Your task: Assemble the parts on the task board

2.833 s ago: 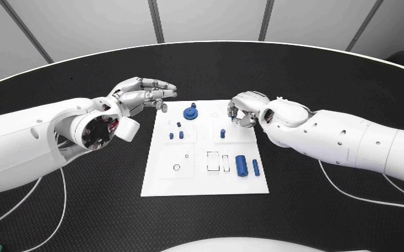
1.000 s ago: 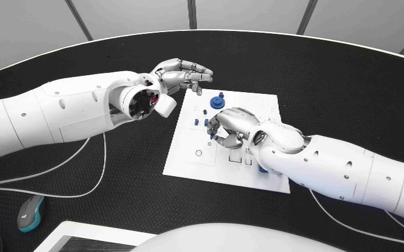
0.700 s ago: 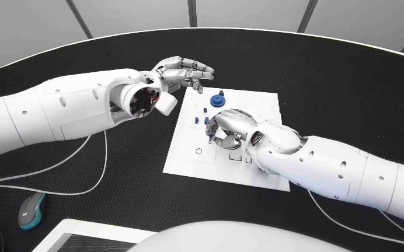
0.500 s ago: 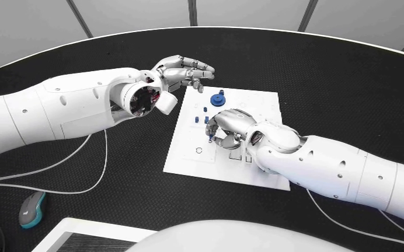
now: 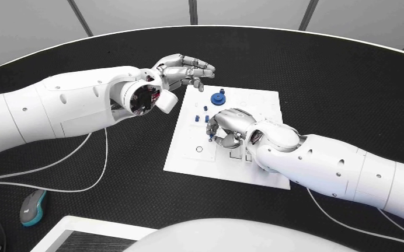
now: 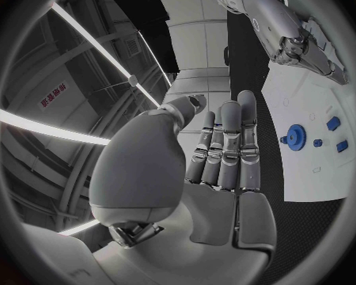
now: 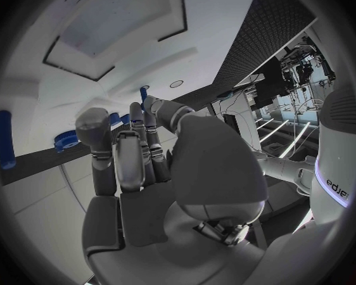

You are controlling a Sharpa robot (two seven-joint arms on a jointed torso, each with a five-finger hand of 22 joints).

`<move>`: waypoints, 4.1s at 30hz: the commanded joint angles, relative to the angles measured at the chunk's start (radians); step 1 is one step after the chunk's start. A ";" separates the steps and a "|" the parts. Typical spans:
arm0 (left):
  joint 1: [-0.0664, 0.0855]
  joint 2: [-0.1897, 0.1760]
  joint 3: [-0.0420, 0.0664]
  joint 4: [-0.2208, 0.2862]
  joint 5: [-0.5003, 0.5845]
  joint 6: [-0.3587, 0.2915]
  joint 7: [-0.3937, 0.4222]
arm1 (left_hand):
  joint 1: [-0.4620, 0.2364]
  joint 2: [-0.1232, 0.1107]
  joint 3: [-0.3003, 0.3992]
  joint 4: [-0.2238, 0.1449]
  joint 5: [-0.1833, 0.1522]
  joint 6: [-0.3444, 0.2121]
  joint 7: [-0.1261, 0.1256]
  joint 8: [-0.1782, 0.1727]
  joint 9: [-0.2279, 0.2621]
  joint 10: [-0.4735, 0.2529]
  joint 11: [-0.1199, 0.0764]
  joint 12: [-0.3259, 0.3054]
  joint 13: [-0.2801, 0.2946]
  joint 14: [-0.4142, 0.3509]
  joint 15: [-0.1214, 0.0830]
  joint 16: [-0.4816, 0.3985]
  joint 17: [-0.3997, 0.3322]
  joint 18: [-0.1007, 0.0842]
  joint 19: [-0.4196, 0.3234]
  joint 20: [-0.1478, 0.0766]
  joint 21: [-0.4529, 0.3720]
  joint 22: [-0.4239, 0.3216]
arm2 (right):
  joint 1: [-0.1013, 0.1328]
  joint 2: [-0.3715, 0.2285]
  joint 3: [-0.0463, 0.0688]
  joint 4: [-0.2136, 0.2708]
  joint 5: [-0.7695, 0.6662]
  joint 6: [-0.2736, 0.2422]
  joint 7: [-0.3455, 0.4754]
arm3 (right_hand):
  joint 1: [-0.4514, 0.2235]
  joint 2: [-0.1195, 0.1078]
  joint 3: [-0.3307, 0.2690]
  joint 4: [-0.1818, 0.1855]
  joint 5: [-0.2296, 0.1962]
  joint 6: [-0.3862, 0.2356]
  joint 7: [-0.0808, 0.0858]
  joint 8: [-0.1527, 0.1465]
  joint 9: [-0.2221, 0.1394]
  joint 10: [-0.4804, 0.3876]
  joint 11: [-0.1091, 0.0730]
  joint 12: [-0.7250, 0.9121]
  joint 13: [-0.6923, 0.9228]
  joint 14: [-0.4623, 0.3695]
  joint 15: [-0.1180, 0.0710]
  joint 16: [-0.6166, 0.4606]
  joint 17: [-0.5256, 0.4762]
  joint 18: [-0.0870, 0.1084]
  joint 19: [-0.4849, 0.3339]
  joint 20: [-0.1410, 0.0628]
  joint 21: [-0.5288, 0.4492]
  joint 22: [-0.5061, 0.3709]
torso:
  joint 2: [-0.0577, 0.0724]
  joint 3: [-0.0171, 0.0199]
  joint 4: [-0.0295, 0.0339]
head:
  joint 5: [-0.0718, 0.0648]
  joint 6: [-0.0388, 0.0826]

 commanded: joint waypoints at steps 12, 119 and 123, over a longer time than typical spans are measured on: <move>0.001 -0.002 0.000 0.001 0.000 0.000 -0.002 | 0.001 0.002 -0.007 -0.001 0.000 0.000 0.002 0.004 0.001 -0.005 0.002 0.003 -0.001 -0.006 -0.001 -0.007 -0.001 0.007 -0.003 0.002 -0.006 -0.001 | -0.001 0.004 -0.001 -0.006 0.000 0.021 -0.003 | -0.010 -0.001 -0.005 0.003 -0.002 0.000 -0.003 0.002 0.001 0.003 0.001 -0.006 -0.002 0.048 -0.007 0.002 0.001 -0.020 0.007 -0.001 0.003 0.000 | 0.000 0.0001 -0.0009 | 0.002 -0.006; 0.002 -0.003 0.000 -0.001 0.000 0.018 -0.024 | 0.003 0.006 -0.013 0.003 0.001 -0.003 0.002 0.007 0.001 -0.008 0.002 0.006 -0.001 -0.009 -0.001 -0.007 -0.004 0.008 -0.004 0.003 -0.011 -0.005 | -0.005 0.003 -0.001 0.001 0.000 -0.014 -0.011 | -0.061 -0.074 -0.055 0.011 0.015 -0.145 0.054 -0.104 -0.039 -0.277 0.071 -0.070 -0.073 0.025 0.051 -0.016 -0.043 0.004 -0.056 0.049 -0.159 -0.080 | -0.001 0.0006 -0.0011 | -0.002 -0.020; 0.002 -0.005 0.000 -0.002 0.000 0.018 -0.025 | 0.003 0.006 -0.013 0.003 0.001 -0.003 0.002 0.007 0.001 -0.008 0.002 0.006 -0.001 -0.009 -0.001 -0.007 -0.004 0.008 -0.004 0.003 -0.011 -0.005 | -0.005 -0.028 -0.001 0.038 0.000 -0.031 -0.013 | -0.064 -0.080 -0.065 0.011 0.015 -0.150 0.051 -0.109 -0.041 -0.285 0.070 -0.066 -0.075 0.023 0.051 -0.018 -0.046 0.005 -0.056 0.050 -0.163 -0.083 | -0.001 0.0000 0.0000 | -0.003 -0.020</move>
